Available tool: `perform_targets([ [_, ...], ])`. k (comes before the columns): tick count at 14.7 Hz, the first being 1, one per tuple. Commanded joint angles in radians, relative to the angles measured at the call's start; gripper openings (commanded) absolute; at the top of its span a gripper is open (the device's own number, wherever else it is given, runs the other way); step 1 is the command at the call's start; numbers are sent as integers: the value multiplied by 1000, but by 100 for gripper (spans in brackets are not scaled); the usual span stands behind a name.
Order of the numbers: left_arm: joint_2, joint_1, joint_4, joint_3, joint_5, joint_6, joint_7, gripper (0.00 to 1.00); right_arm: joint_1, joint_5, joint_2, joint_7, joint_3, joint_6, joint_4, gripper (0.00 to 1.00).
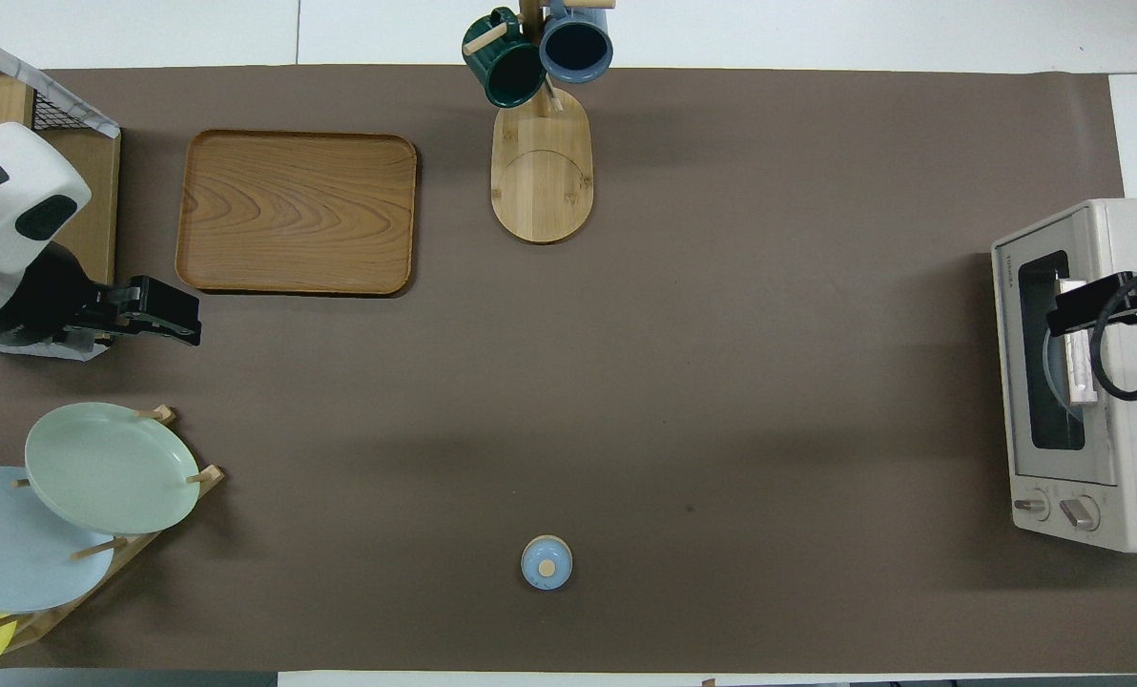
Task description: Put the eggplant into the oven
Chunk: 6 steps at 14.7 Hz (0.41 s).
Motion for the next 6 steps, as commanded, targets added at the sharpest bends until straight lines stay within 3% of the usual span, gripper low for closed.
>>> perform_targets([
  [1, -19, 0, -14, 2, 13, 10, 7, 100, -4, -19, 9, 7, 4, -16, 18, 100],
  [6, -19, 0, -14, 2, 13, 10, 7, 100, -2, -25, 9, 7, 10, -10, 20, 100],
])
